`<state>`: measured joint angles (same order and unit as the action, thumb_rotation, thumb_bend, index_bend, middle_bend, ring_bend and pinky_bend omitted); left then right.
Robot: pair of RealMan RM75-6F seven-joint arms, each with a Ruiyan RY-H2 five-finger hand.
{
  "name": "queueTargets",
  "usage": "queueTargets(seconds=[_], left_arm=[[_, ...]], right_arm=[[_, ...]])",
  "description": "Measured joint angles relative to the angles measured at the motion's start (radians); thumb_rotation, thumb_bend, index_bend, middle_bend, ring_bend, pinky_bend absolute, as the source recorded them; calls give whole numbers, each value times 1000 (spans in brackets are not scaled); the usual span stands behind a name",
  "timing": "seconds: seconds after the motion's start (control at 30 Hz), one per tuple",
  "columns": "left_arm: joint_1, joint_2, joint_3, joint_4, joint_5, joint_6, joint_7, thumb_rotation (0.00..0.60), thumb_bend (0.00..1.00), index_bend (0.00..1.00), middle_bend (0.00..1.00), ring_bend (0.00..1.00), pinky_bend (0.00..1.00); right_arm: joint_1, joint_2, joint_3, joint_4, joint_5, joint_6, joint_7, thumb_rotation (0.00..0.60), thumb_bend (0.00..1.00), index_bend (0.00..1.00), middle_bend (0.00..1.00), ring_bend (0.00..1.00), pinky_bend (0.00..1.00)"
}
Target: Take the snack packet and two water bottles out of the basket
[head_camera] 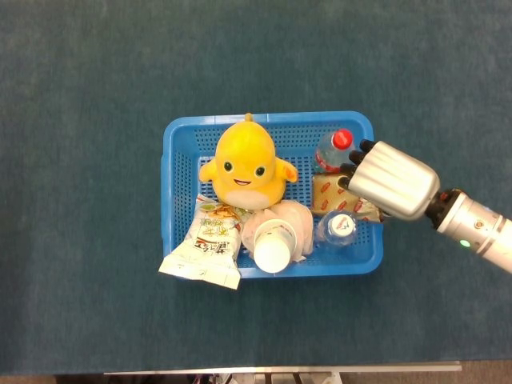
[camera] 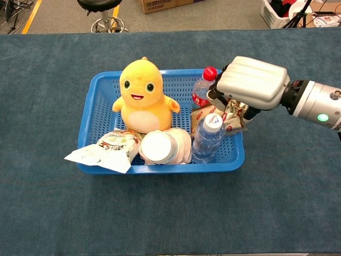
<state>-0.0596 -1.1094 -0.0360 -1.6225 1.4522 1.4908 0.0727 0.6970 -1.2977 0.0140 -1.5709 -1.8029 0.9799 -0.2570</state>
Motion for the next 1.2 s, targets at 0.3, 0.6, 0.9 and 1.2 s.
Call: queueTargets(seconds=[0.3,0.6,0.9,1.2], left_arm=[[-4,-1,-1,-5,7,-2,8,600,139,410,286,210,374],[-12,-2,-5,-18,8,-10,29,600,139,410,286,210,380],[-22,-6,-8,-30,9,-19,52,600,139,410,286,210,384],[-28,-12,-9,-38,9,-24,70,600,139,410,286,210,388]], right_arm=[[-14,14,-4,-20,-1,59,8,600,117,742,733,636,566],[-41,107,14,-152,21,130,26,600,117,742,735,638,567],[-111,262,30,-313,7,245,-79,600,117,742,735,638,567],[-208,414,3,-474,120,235,-315,600,105,742,710,620,576]])
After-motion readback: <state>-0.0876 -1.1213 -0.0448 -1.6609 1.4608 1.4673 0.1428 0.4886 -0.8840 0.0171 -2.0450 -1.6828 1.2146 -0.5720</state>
